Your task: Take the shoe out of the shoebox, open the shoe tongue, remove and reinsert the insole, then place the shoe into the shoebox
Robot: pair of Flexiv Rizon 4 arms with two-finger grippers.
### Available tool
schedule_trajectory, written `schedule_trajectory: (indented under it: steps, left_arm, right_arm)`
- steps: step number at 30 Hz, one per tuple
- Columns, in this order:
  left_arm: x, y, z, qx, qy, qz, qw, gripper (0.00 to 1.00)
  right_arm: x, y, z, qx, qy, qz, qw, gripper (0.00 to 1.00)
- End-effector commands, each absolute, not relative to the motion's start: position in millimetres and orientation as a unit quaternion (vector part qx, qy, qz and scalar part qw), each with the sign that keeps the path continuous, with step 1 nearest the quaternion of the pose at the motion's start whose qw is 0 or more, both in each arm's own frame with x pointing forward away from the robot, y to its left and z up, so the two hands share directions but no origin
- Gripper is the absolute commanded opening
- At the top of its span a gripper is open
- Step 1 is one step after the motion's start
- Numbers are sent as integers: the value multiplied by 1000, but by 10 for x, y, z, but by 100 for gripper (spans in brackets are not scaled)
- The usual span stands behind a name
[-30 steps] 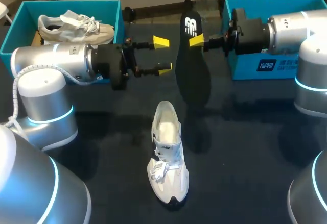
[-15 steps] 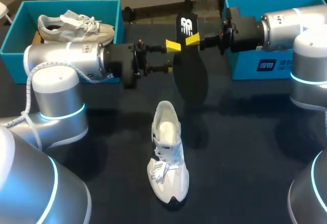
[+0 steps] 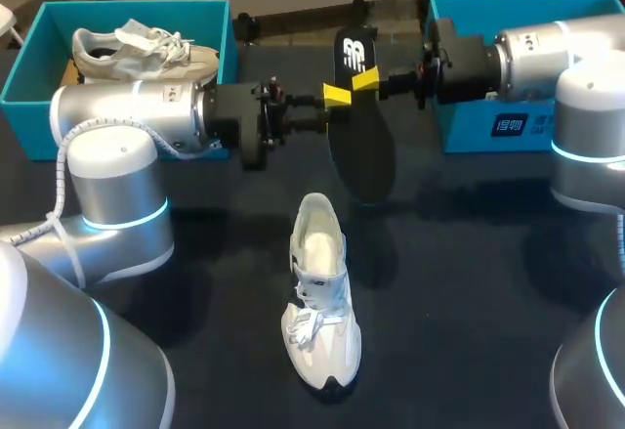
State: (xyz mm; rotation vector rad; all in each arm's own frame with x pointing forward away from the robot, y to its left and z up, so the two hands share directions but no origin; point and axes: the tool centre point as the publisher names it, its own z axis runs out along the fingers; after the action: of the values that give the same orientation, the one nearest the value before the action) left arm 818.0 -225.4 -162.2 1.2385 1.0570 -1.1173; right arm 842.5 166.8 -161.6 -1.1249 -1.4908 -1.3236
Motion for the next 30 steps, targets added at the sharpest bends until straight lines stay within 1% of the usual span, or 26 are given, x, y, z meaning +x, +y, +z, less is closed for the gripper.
schedule_trajectory:
  steps: [1, 4, 10, 13, 19, 20, 21, 22, 27, 28, 30]
  left_arm:
    - [8192, -2303, -1638, 521, 447, -471, 553, 38]
    - [8202, -2308, -1640, 522, 448, -469, 554, 38]
    - [8244, -2356, -1691, 524, 453, -465, 552, 29]
    - [8254, -2381, -1716, 525, 455, -462, 552, 21]
    - [8270, -2409, -1723, 523, 455, -461, 554, 17]
    - [8273, -2415, -1724, 523, 455, -460, 555, 14]
    - [8276, -2421, -1728, 523, 455, -460, 555, 4]
    - [8281, -2427, -1733, 523, 455, -459, 556, 0]
    - [8296, -2425, -1752, 525, 457, -456, 555, 0]
    - [8300, -2418, -1756, 525, 457, -455, 555, 0]
    - [8310, -2396, -1755, 523, 458, -456, 556, 0]
  right_arm:
    - [8415, 1675, -1629, -449, -592, -527, 412, 0]
    - [8410, 1673, -1623, -450, -591, -528, 411, 0]
    - [8417, 1666, -1623, -450, -590, -529, 411, 0]
    - [8421, 1666, -1625, -450, -591, -528, 413, 0]
    - [8428, 1644, -1627, -451, -590, -527, 413, 0]
    - [8428, 1640, -1626, -451, -590, -527, 413, 0]
    - [8428, 1638, -1626, -451, -589, -528, 413, 0]
    - [8428, 1637, -1626, -452, -589, -529, 413, 0]
    - [8429, 1639, -1621, -451, -585, -532, 413, 0]
    - [8430, 1637, -1618, -451, -585, -533, 413, 11]
    - [8432, 1626, -1613, -451, -584, -534, 412, 37]
